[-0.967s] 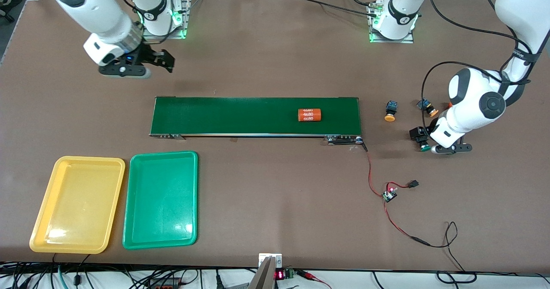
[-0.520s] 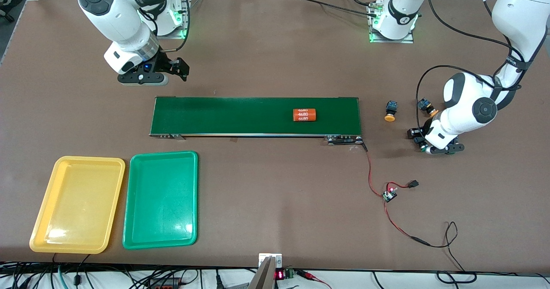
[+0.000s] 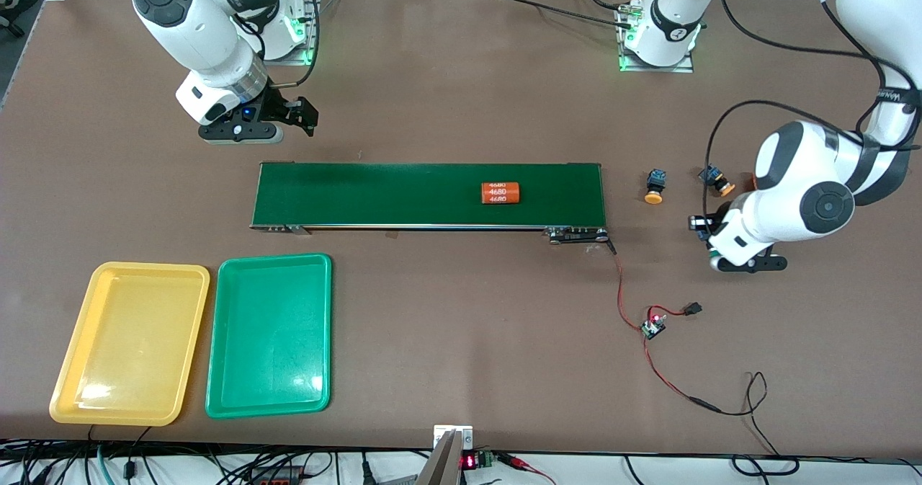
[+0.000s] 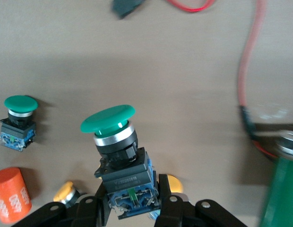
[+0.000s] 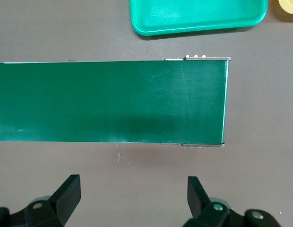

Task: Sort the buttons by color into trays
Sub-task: 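Place the green button on the conveyor belt with the left gripper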

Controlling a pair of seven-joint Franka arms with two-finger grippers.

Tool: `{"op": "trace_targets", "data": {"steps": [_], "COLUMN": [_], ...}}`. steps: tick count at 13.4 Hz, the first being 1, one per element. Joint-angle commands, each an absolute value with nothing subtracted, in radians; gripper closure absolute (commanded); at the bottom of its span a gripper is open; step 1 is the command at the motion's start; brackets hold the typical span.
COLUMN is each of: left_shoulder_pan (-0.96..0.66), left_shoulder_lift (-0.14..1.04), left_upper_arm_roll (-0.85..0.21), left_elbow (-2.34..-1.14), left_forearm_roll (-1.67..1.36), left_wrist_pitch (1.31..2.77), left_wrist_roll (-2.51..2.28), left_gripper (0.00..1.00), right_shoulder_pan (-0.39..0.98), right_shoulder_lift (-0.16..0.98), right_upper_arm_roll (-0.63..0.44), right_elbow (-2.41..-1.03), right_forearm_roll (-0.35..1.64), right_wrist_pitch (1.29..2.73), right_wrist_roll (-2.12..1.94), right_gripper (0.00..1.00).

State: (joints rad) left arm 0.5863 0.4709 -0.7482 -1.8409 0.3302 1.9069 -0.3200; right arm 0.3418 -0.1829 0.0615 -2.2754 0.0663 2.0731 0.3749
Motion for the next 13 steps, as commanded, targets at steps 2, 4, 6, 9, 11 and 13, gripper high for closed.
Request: {"op": "trace_targets", "data": {"steps": [2, 4, 6, 9, 11, 13], "left_shoulder_pan": [0.572, 0.507, 0.399, 0.357, 0.353, 0.339], "left_shoulder_lift": [0.486, 0.517, 0.515, 0.517, 0.517, 0.515], "left_upper_arm_roll": [-0.916, -0.928, -0.931, -0.928, -0.928, -0.927], "left_elbow": [-1.873, -1.916, -1.948, -2.025, -2.042, -2.077], "left_forearm_roll": [0.345, 0.345, 0.35, 0.353, 0.356, 0.388], "left_wrist_pitch": [1.856, 1.903, 1.959, 2.121, 2.148, 2.175], "left_wrist_roll": [-0.382, -0.466, -0.613, -0.658, -0.658, -0.675], "left_gripper": [0.74, 0.74, 0.74, 0.73, 0.67, 0.31], "right_shoulder_pan": [0.354, 0.351, 0.348, 0.347, 0.344, 0.338], "right_shoulder_lift": [-0.198, -0.201, -0.202, -0.204, -0.198, -0.195], "right_upper_arm_roll": [0.052, 0.049, 0.043, 0.043, 0.041, 0.04], "right_elbow": [-2.279, -2.276, -2.269, -2.264, -2.264, -2.264], "right_forearm_roll": [0.075, 0.074, 0.075, 0.075, 0.075, 0.075], "right_wrist_pitch": [2.069, 2.066, 2.065, 2.065, 2.065, 2.057], "right_wrist_roll": [0.383, 0.385, 0.382, 0.383, 0.379, 0.373], "right_gripper": [0.0, 0.0, 0.0, 0.0, 0.0, 0.0]}}
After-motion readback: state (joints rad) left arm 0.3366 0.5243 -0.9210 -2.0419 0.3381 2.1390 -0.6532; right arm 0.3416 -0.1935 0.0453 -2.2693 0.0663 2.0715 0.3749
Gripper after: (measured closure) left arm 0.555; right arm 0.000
